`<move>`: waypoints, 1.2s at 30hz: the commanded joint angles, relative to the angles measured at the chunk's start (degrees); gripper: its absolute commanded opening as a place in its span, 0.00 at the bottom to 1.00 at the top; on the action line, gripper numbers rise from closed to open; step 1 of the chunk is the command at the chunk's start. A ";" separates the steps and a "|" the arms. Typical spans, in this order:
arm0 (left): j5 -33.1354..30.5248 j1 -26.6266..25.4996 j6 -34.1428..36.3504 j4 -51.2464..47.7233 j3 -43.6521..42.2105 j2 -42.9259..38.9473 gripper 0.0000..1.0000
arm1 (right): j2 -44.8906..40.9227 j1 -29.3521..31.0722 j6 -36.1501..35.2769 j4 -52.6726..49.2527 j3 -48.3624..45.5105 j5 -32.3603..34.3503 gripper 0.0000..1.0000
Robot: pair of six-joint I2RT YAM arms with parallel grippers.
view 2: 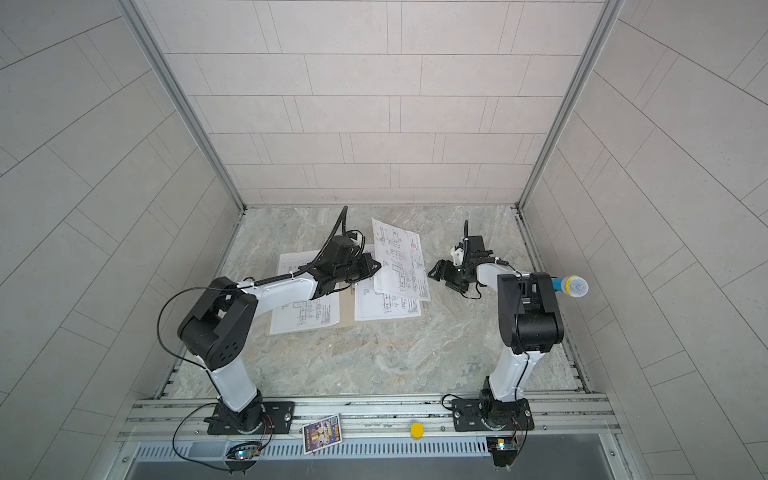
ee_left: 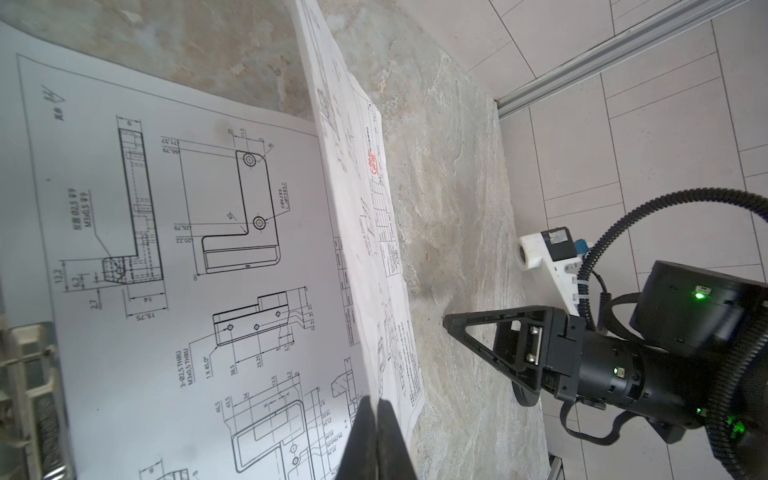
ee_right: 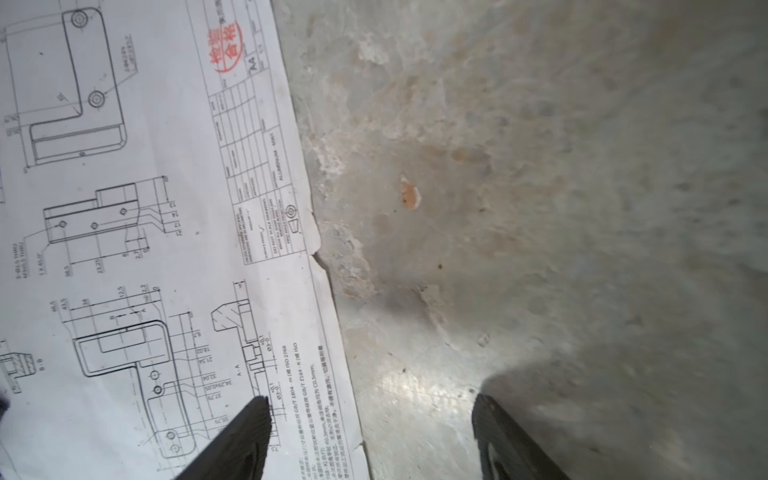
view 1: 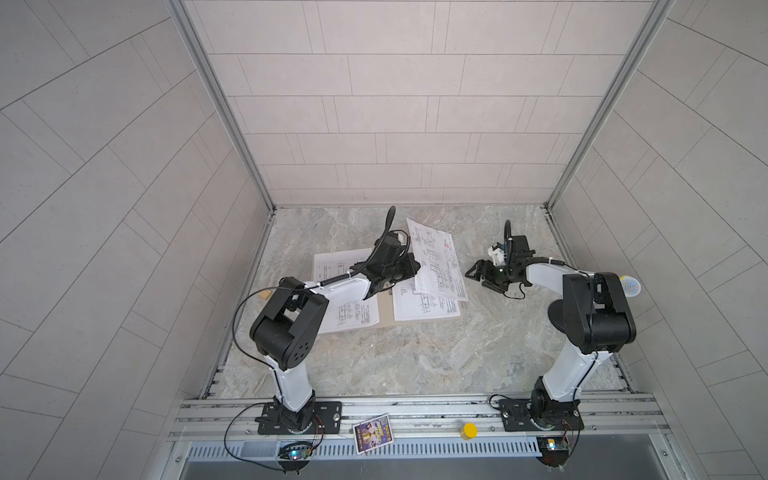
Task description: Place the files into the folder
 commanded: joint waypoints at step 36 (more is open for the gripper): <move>0.13 0.54 1.34 -5.08 -8.47 -6.07 0.05 | 8.49 6.32 3.30 2.50 6.61 0.84 0.77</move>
